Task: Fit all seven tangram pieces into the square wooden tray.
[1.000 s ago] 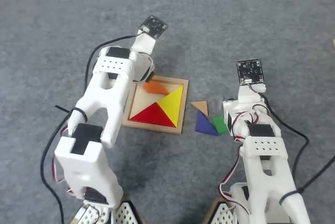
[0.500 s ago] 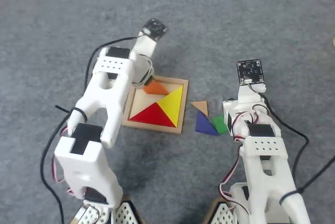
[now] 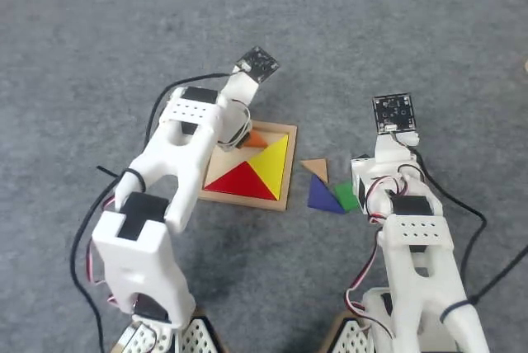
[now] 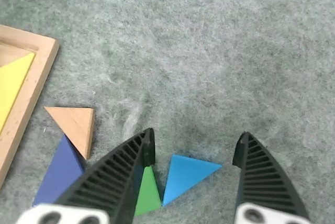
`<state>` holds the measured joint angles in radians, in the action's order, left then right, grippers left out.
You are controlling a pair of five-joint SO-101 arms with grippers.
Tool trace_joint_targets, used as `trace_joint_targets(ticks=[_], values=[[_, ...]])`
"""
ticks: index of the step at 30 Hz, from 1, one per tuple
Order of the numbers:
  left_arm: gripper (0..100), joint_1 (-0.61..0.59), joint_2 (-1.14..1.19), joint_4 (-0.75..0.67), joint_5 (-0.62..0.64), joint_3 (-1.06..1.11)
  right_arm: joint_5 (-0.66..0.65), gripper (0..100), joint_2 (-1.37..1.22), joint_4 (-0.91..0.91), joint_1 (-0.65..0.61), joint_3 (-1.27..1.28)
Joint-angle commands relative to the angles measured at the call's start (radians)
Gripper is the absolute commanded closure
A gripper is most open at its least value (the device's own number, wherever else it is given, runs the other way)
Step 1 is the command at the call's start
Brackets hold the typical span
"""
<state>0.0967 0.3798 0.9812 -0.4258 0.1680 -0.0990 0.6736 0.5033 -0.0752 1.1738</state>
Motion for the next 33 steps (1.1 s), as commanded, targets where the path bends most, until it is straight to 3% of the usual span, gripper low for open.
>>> trace_joint_targets(ticks=[1, 14, 22, 33], values=[[84, 0.002, 0.043, 0.028, -0.012, -0.073, -0.015, 75.3, 0.033, -0.016, -0.010, -0.002], [84, 0.000, 0.074, 0.041, -0.011, -0.170, -0.015, 75.3, 0.033, -0.016, -0.010, -0.002], [78, 0.002, 0.072, 0.183, -0.009, -0.239, -0.015, 75.3, 0.033, -0.015, -0.010, -0.002], [78, 0.005, 0.080, 0.204, -0.181, -0.259, -0.015, 75.3, 0.033, -0.015, -0.010, -0.002]])
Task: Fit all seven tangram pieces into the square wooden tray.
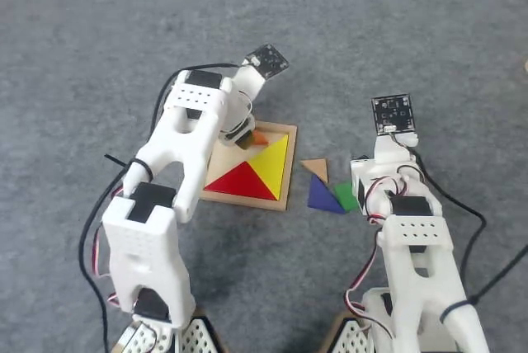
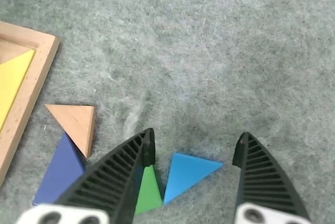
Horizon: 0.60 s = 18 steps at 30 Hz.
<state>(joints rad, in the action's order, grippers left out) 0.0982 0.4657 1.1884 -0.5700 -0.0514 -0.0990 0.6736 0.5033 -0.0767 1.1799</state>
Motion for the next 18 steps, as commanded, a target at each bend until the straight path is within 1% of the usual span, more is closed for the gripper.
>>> trace_joint_targets(ticks=[1, 5, 7, 11, 15, 18], values=[[78, 0.003, -0.002, -0.006, -0.046, -0.039, -0.015, 75.3, 0.033, -0.015, -0.008, -0.008], [78, 0.002, 0.075, -0.003, -0.091, -0.077, -0.015, 75.3, 0.033, -0.015, -0.008, -0.008], [78, 0.000, 0.133, 0.000, -0.092, -0.113, -0.015, 75.3, 0.033, -0.015, -0.008, -0.008], [78, 0.000, 0.215, 0.077, -0.097, -0.236, -0.015, 75.3, 0.033, -0.015, -0.008, -0.008], [78, -0.008, 0.264, 0.117, -0.103, -0.341, -0.015, 75.3, 0.033, -0.015, -0.008, -0.008], [78, -0.011, 0.298, 0.193, -0.123, -0.392, -0.015, 75.3, 0.033, -0.015, -0.008, -0.008]])
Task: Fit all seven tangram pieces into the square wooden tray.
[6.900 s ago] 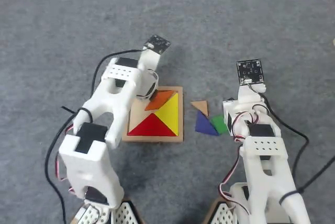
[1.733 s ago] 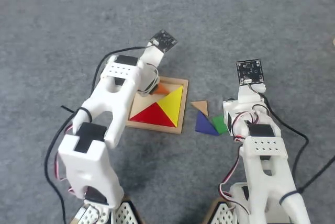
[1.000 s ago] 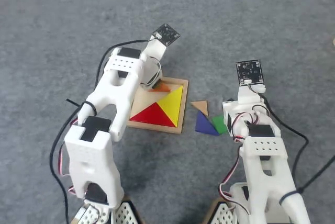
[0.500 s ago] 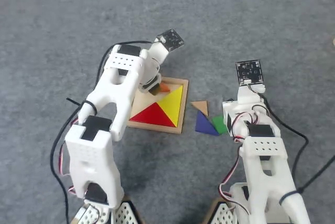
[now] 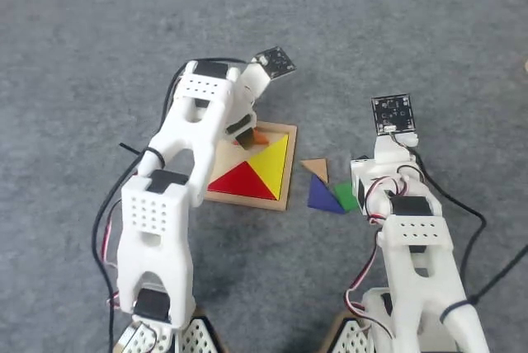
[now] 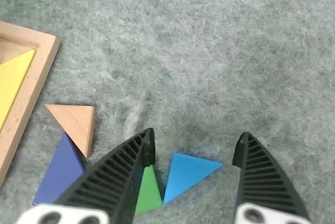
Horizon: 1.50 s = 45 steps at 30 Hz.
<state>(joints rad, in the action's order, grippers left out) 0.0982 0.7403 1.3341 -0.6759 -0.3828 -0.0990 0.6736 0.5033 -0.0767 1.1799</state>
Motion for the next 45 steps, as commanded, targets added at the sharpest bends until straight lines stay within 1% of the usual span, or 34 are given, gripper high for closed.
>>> trace_joint_targets(ticks=[1, 3, 8, 11, 14, 17, 19, 22, 27, 31, 34, 36, 39, 40, 44, 45], values=[[78, -0.009, 0.034, 0.077, -0.017, -0.071, -0.015, 75.3, 0.033, -0.015, -0.008, -0.008], [80, -0.008, 0.054, 0.126, -0.017, -0.093, -0.015, 75.3, 0.033, -0.015, -0.008, -0.008], [88, -0.008, 0.087, 0.244, -0.017, -0.140, -0.015, 75.3, 0.033, -0.015, -0.008, -0.008], [90, -0.006, 0.100, 0.299, -0.017, -0.148, -0.015, 75.3, 0.033, -0.015, -0.008, -0.008], [92, -0.012, 0.101, 0.298, -0.017, -0.151, -0.015, 75.3, 0.033, -0.015, -0.008, -0.008], [96, -0.012, 0.095, 0.270, -0.009, -0.151, -0.015, 75.3, 0.033, -0.015, -0.008, -0.008], [99, -0.011, 0.092, 0.258, 0.028, -0.151, -0.015, 75.3, 0.033, -0.015, -0.008, -0.008], [99, -0.012, 0.072, 0.247, 0.084, -0.153, -0.015, 75.3, 0.033, -0.015, -0.008, -0.008], [99, -0.023, -0.034, 0.285, 0.187, -0.150, -0.015, 75.3, 0.033, -0.015, -0.008, -0.008], [99, -0.077, -0.137, 0.353, 0.256, -0.150, -0.015, 75.3, 0.033, -0.015, -0.008, -0.008], [99, -0.153, -0.167, 0.391, 0.265, -0.145, -0.015, 75.3, 0.033, -0.015, -0.008, -0.008], [99, -0.190, -0.170, 0.390, 0.256, -0.147, -0.015, 75.3, 0.033, -0.015, -0.008, -0.008], [98, -0.172, -0.167, 0.381, 0.196, -0.147, -0.015, 75.3, 0.033, -0.015, -0.010, -0.008], [96, -0.155, -0.167, 0.362, 0.193, -0.145, -0.015, 75.3, 0.033, -0.015, -0.012, -0.008], [80, -0.087, -0.166, 0.272, 0.190, -0.137, -0.015, 75.3, 0.035, -0.021, -0.025, 0.008], [78, -0.069, -0.166, 0.249, 0.189, -0.120, -0.017, 75.3, 0.036, -0.022, -0.025, 0.009]])
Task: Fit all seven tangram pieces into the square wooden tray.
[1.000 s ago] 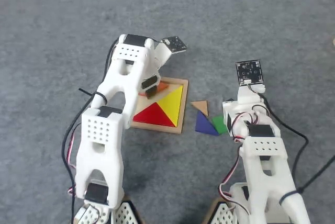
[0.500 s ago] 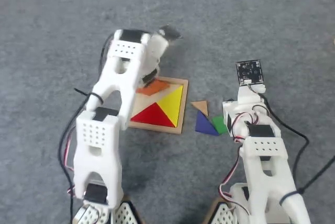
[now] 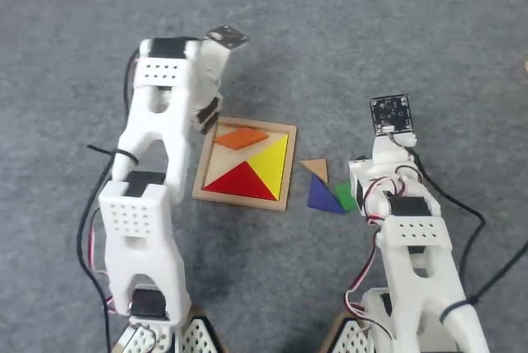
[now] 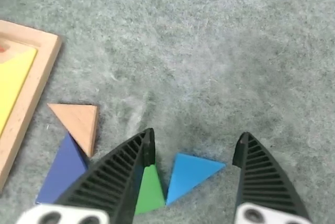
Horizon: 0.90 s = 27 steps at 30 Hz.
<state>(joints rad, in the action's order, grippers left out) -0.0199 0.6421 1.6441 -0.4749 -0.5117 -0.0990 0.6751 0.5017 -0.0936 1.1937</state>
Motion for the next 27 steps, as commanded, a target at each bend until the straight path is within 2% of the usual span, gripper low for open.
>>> trace_joint_targets(ticks=[1, 7, 15, 17, 21, 24, 27], values=[[78, 0.066, -0.068, -0.087, -0.012, 0.028, -0.017, 75.3, 0.035, -0.021, -0.008, -0.005], [78, 0.124, -0.068, -0.270, -0.021, 0.205, -0.017, 75.3, 0.041, -0.021, -0.004, -0.005], [78, 0.130, -0.061, -0.393, -0.028, 0.320, -0.017, 75.3, 0.041, -0.021, -0.007, -0.005], [81, 0.135, -0.026, -0.396, -0.051, 0.332, -0.017, 75.3, 0.041, -0.021, -0.007, -0.005], [99, 0.158, 0.015, -0.308, -0.078, 0.275, -0.017, 75.3, 0.041, -0.021, -0.007, -0.005], [99, 0.196, 0.032, -0.236, -0.110, 0.266, -0.017, 75.3, 0.041, -0.021, -0.007, -0.005], [99, 0.204, 0.029, -0.233, -0.109, 0.257, -0.017, 75.3, 0.041, -0.021, -0.005, -0.005]])
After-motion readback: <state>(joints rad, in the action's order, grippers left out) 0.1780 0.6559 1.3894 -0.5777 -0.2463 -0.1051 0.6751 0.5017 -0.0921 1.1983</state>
